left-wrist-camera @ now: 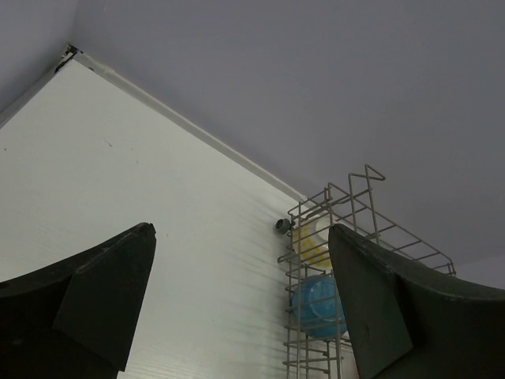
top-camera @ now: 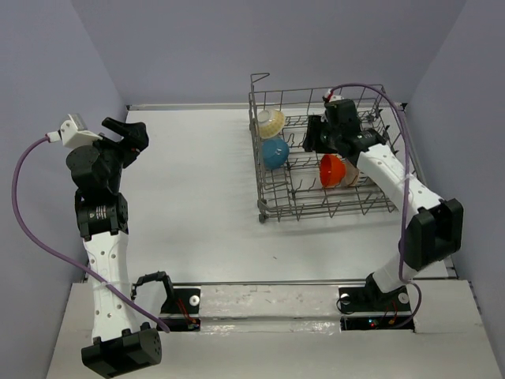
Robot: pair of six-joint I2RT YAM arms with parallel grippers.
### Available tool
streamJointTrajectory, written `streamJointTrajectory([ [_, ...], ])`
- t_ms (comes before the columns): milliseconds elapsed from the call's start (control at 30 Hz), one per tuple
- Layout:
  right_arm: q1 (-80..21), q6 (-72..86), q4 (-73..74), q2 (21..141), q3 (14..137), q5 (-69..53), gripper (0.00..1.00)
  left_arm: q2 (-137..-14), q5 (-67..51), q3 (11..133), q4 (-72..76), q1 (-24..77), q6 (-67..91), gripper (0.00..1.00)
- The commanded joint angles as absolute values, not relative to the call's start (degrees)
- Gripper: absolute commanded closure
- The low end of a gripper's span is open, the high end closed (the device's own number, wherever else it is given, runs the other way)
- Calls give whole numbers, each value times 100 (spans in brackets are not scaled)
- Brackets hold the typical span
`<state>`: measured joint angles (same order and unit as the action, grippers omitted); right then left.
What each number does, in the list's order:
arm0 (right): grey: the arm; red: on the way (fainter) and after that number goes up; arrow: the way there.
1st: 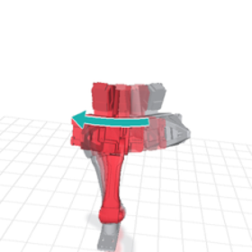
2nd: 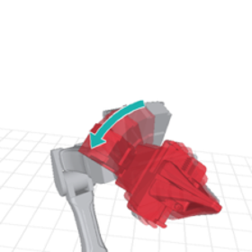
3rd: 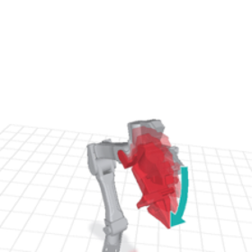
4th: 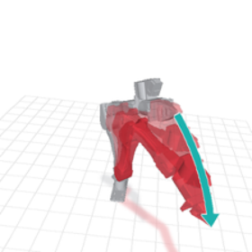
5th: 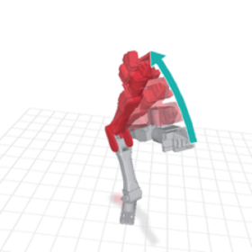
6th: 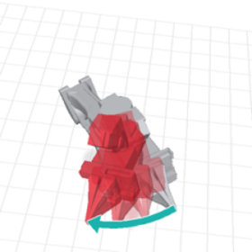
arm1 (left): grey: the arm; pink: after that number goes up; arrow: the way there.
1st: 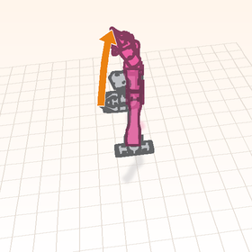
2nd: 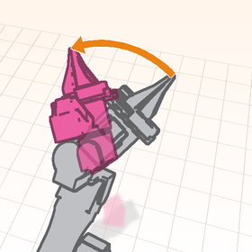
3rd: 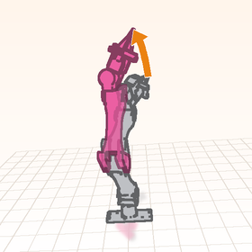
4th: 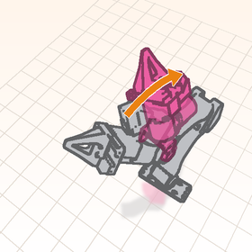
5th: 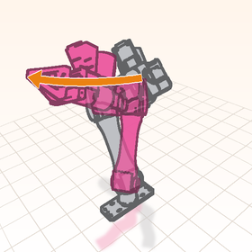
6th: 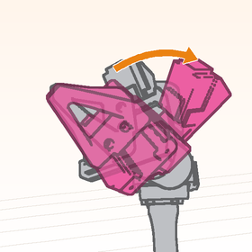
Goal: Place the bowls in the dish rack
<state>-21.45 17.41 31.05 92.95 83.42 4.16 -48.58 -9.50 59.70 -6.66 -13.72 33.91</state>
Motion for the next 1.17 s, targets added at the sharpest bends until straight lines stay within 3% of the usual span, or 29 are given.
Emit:
streamJointTrajectory([
  [0,-2145,2030,2191,8237,8325,413,40,-4860,-1379,6055,-308,-1397,3287,1],
  [67,-2145,2065,1857,7624,8105,396,32,-4956,-1651,6108,-264,-1363,3217,1],
  [100,-2145,2065,1768,7420,7895,404,12,-4983,-1722,6134,-264,-1275,3182,1],
  [133,-2145,2083,1723,7227,7788,474,0,-5036,-1818,6204,-264,-1214,3147,1],
  [333,-2145,2285,1556,6119,7059,431,0,-5229,-1697,6442,-351,-318,2656,1],
  [533,-2145,2382,1362,5204,6171,255,0,-5528,-994,6828,-694,1211,2154,1],
  [833,-2145,2382,1503,5054,5942,229,0,-5880,-554,6917,-914,2591,1802,1],
  [1133,-2145,2224,1573,4905,5827,342,0,-6099,-168,7066,-905,3146,1802,1],
])
